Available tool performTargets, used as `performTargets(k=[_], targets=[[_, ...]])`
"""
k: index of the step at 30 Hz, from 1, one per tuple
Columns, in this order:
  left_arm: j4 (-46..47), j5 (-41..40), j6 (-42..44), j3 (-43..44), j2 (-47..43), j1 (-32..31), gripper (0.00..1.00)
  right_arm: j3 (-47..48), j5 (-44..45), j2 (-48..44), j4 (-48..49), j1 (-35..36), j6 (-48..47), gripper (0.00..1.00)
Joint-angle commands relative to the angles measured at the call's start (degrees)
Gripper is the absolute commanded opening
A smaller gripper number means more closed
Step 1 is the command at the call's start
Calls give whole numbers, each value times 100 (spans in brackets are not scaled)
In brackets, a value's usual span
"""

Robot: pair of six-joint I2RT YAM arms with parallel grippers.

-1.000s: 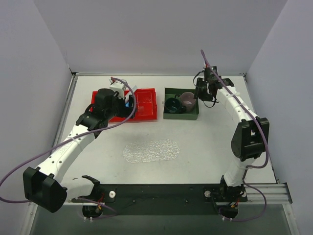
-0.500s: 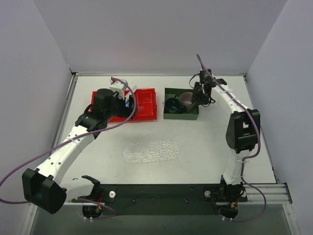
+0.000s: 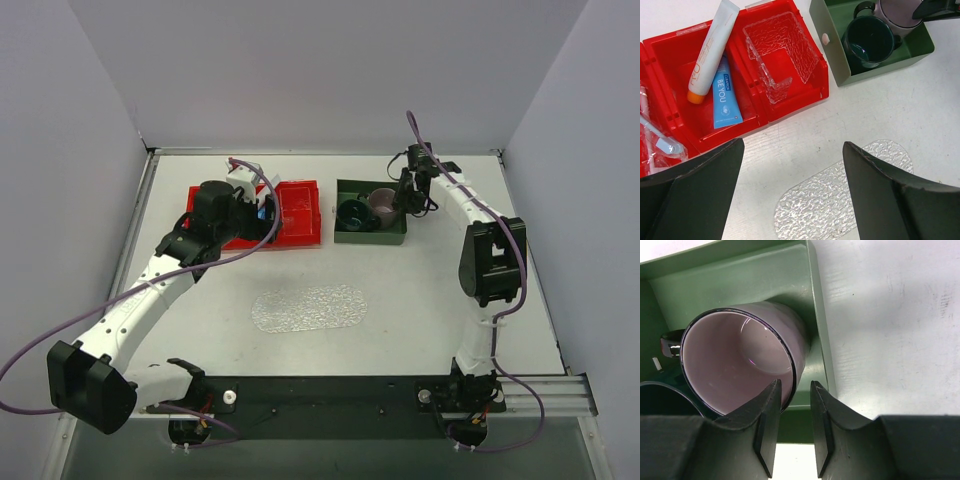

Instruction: Prepare toiletry sets of a toothbrush and toothpaste on the tray

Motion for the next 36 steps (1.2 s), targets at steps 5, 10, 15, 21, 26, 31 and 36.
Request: performTargets(k=[5,10,15,21,26,31,36], targets=[[195,108,48,1,-4,-14,91,191,177,126,51,7,215,25],[186,108,57,9,14,-14,91,182,256,187,51,7,268,24],[186,108,57,18,14,-23,91,235,256,284,50,16,285,21],[186,99,66,9,22,-14,91,261,230,328,42,16,338,11],[178,90,75,9,22,-14,91,252,239,223,50,33,417,0],[178,73,84,18,22,-14,91,296,309,47,59,25,496,0],[186,81,84,9,31,-14,91,323,466,-190,182,42,461,0]])
